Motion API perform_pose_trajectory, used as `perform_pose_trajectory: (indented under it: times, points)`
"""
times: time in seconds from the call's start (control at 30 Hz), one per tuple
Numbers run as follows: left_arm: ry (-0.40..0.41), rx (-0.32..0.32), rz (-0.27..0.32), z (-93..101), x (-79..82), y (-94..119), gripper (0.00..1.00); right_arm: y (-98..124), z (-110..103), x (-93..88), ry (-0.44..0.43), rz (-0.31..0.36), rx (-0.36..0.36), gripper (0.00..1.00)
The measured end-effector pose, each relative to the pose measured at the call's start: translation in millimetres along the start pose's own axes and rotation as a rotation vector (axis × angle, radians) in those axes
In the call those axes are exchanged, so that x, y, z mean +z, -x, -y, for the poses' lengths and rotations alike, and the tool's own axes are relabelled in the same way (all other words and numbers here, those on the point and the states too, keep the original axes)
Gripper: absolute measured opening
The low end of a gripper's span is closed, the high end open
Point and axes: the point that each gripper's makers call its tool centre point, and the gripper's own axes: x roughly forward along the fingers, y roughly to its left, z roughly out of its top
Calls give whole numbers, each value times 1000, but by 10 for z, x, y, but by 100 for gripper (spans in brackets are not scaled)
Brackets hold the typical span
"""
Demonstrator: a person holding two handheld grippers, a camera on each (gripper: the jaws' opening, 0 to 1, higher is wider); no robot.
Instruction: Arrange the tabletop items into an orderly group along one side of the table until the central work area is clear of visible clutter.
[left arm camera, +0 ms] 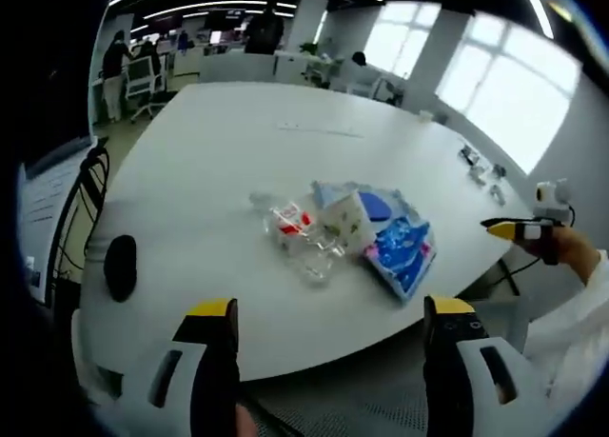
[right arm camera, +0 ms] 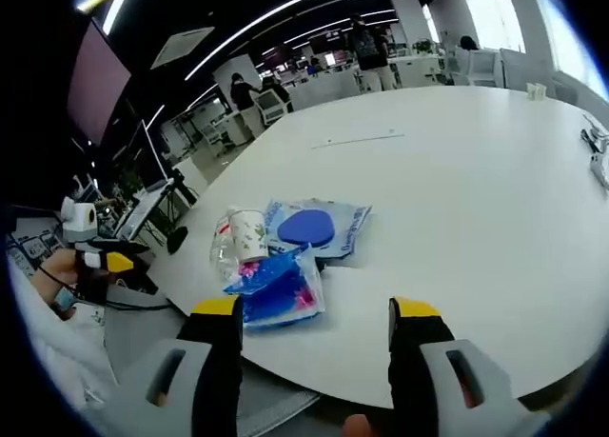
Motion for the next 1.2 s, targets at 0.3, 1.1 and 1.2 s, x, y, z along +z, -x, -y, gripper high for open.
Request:
perform_pose_trajectory:
  times: [0.3,1.1,1.2]
  points:
    - [49,-2,-39,-239,-81,-82,75,-235,-134,-24,-4,-41,-5,60]
    - [9,-58,-74,-342,-98,-286,74,-242,-294,-1,-7,-39,-48,61]
    - [14,-61,-73,-341,-123,-281,74,-243,-328,-9,2,-42,-46,61]
